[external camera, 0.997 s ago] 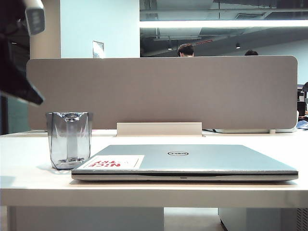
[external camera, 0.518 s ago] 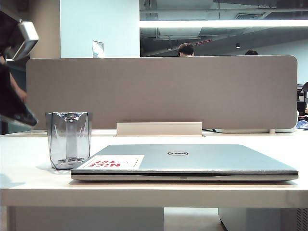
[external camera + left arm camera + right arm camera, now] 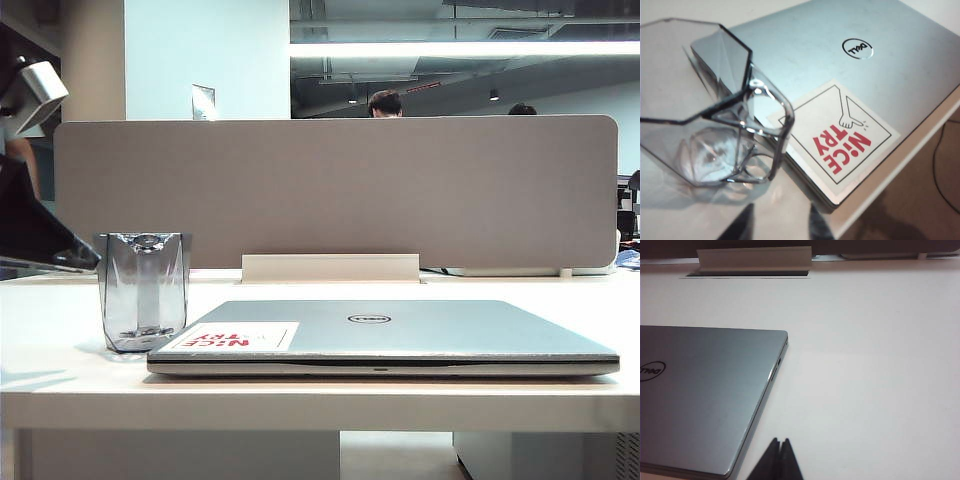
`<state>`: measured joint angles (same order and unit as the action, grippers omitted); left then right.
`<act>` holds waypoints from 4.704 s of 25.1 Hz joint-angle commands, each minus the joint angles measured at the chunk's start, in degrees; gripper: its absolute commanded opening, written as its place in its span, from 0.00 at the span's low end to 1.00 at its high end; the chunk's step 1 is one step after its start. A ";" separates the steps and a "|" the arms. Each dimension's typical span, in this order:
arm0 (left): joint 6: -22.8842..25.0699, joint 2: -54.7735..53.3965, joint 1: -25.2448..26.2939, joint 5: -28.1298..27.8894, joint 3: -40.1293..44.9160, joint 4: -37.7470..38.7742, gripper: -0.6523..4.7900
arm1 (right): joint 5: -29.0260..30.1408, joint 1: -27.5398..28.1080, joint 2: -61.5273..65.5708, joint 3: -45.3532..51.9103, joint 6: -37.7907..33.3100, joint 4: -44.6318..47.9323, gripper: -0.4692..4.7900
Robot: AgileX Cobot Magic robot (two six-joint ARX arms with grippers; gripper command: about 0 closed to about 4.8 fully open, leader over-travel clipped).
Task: Pick up the water cup and place it on the side of the laptop away from you.
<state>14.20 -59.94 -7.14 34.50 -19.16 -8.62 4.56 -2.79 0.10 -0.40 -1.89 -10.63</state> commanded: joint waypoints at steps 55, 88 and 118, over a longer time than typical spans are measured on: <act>-4.59 -21.44 -5.40 -1.11 -0.04 -32.04 0.11 | 0.04 0.00 0.00 0.20 -0.02 0.24 0.07; -19.37 -52.43 -31.85 -42.97 -60.74 -14.84 0.11 | 0.09 0.00 0.00 0.20 -0.04 0.28 0.07; -27.08 -74.07 -32.52 -51.19 -83.93 -2.78 0.11 | 0.13 0.00 0.00 0.20 -0.04 0.28 0.07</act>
<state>-12.73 -134.10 -39.51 -16.71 -102.76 -10.13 4.58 -2.79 0.10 -0.40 -1.89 -10.63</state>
